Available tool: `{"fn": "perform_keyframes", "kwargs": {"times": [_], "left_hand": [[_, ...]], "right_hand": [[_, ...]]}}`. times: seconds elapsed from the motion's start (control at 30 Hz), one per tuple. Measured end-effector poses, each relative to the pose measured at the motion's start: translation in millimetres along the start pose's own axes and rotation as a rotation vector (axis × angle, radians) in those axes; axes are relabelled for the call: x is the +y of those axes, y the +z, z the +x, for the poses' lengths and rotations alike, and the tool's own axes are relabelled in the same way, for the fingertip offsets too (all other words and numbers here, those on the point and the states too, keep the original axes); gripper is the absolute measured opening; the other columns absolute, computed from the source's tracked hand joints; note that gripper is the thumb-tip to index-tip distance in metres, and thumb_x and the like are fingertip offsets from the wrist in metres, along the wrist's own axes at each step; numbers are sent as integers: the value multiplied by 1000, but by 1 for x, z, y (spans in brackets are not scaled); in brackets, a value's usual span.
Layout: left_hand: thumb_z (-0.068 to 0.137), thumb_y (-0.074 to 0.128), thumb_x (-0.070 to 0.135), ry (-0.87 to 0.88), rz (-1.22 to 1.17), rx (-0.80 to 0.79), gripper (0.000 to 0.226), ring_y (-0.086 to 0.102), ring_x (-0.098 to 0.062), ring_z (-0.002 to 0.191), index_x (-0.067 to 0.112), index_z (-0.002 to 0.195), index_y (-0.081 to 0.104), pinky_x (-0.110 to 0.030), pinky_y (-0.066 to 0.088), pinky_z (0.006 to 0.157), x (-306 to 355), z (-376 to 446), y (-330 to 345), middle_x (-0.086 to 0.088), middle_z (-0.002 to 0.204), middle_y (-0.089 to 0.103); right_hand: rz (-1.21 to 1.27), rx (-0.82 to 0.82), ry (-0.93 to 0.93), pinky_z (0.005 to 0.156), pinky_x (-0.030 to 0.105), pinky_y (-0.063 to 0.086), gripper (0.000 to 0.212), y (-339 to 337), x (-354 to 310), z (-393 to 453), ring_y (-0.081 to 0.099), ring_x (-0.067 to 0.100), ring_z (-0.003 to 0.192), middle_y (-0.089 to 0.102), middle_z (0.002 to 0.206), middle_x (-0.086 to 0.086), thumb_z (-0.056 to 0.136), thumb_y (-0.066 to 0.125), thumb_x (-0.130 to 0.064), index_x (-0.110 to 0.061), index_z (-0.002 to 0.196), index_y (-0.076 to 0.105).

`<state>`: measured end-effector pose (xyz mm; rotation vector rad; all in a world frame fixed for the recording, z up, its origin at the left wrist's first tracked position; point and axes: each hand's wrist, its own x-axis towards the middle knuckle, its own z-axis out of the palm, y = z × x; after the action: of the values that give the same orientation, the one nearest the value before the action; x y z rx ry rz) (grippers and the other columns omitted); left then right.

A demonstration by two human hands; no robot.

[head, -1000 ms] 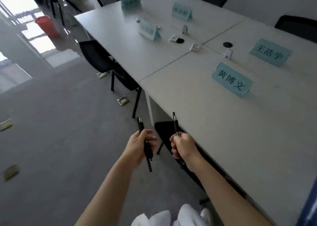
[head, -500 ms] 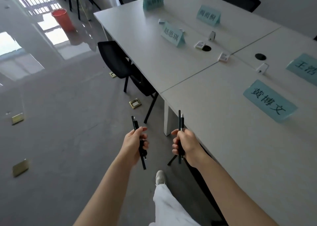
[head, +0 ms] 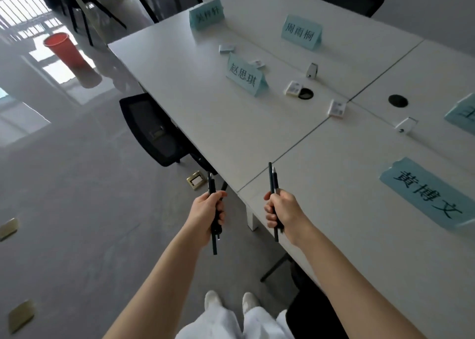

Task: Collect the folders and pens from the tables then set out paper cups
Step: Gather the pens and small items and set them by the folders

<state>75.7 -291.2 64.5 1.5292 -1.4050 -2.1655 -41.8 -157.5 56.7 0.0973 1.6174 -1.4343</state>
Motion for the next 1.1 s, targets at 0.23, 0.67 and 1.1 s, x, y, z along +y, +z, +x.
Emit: {"fn": "perform_keyframes", "kwargs": {"times": [0.23, 0.67, 1.1], "left_hand": [[93, 55, 10, -61, 104, -56, 7, 30, -11, 40, 5, 97, 58, -20, 23, 37, 43, 85, 42, 3, 53, 32], [92, 50, 2, -15, 480, -310, 9, 38, -17, 42, 1, 93, 59, -22, 31, 39, 165, 244, 129, -3, 58, 35], [77, 63, 20, 293, 1028, -116, 16, 58, -28, 79, 8, 88, 60, -31, 47, 68, 199, 342, 274, -7, 81, 61]], "right_hand": [[-13, 180, -18, 38, 19, 24, 19, -23, -39, 68, 30, 13, 41, 38, 58, 4, 89, 35, -3, -14, 74, 39], [46, 531, 18, 41, 21, 27, 20, -50, -128, 172, 31, 15, 40, 37, 53, 4, 83, 35, -1, -12, 67, 38], [-342, 775, 76, 67, 37, 52, 21, -184, -206, 289, 59, 33, 77, 61, 94, 16, 85, 50, -20, -5, 99, 55]]}}
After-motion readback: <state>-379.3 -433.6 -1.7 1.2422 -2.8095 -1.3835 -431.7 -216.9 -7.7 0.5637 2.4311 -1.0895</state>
